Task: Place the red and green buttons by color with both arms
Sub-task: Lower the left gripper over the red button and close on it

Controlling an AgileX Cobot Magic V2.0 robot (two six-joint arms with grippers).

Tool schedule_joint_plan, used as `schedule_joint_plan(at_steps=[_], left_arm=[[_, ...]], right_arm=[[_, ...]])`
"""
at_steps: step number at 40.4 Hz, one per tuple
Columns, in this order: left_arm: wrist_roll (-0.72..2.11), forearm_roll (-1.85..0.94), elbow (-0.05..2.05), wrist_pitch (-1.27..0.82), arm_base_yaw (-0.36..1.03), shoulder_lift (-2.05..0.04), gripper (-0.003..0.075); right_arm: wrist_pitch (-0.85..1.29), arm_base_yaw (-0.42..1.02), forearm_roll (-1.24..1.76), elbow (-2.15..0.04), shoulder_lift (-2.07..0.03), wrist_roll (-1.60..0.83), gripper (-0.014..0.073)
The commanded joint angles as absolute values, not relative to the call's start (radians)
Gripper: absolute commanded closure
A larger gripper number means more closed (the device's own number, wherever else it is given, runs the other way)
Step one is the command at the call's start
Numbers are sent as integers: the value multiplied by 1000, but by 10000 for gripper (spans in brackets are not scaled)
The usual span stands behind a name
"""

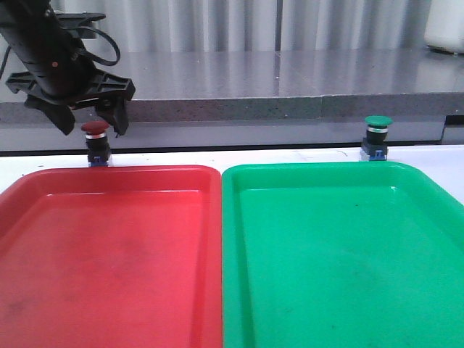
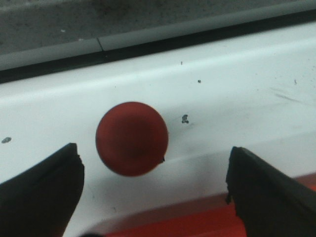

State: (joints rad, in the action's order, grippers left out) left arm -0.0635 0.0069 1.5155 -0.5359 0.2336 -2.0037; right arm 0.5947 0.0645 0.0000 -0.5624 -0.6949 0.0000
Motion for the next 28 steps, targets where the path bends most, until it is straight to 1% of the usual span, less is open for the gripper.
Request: schedule_joint_plan(at_steps=[1,17,28], left_arm=[[-54,9,1555,-466,226,-1978,154],[71,17,1555,-380,226,-2023,154],[79,32,1555,-359,224,-2052,155]], right_arm=[[529,59,-10,-596,-701,-7,87],[529,59,-10,-596,-701,-7,87],[529,59,-10,-596,-701,-7,87]])
